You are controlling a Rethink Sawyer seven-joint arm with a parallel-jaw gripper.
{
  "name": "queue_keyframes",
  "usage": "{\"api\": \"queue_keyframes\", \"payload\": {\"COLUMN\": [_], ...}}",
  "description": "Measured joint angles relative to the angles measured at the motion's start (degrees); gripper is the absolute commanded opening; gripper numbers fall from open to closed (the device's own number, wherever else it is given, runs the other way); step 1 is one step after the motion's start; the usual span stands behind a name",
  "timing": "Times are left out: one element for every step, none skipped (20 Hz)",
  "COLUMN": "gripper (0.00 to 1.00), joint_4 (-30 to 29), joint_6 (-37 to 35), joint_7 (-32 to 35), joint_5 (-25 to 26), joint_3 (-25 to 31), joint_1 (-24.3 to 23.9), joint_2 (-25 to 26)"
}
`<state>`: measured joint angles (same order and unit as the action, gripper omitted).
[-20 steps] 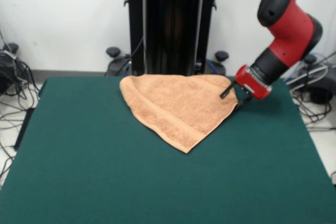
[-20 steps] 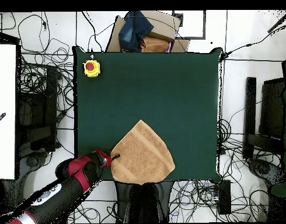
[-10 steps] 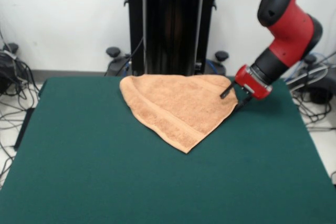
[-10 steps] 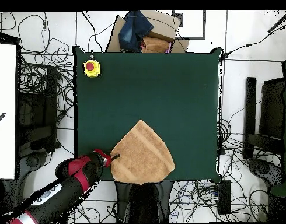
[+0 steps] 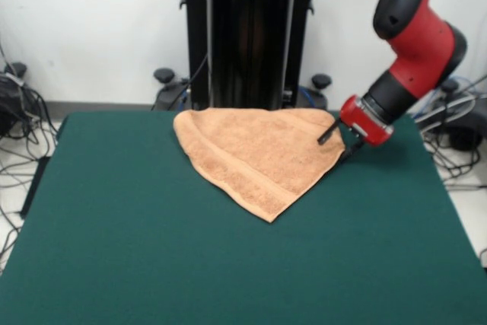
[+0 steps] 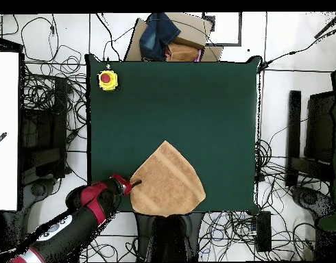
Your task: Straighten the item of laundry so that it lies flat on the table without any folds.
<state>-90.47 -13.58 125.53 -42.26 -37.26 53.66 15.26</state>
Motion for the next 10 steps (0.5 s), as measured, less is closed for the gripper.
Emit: {"api": "queue_keyframes", "payload": {"gripper": [1.00, 0.00, 0.00, 0.00, 0.00, 0.00, 0.00, 0.00, 0.00, 0.00], "joint_4": [0.11, 0.22, 0.27, 0.31, 0.36, 0.41, 0.43, 0.46, 0.46, 0.47], "joint_6": [0.00, 0.00, 0.00, 0.01, 0.01, 0.00, 0.00, 0.01, 0.01, 0.01], "joint_7": [0.00, 0.00, 0.00, 0.00, 0.00, 0.00, 0.00, 0.00, 0.00, 0.00], "joint_5": [0.00, 0.00, 0.00, 0.00, 0.00, -0.01, -0.01, -0.02, -0.01, -0.01], "joint_3": [-0.23, -0.45, -0.52, -0.59, -0.66, -0.79, -0.85, -0.93, -0.99, -1.03], "joint_1": [0.07, 0.14, 0.15, 0.16, 0.17, 0.17, 0.17, 0.18, 0.19, 0.22], "joint_2": [0.27, 0.55, 0.67, 0.79, 0.91, 1.14, 1.27, 1.50, 1.68, 1.96]}}
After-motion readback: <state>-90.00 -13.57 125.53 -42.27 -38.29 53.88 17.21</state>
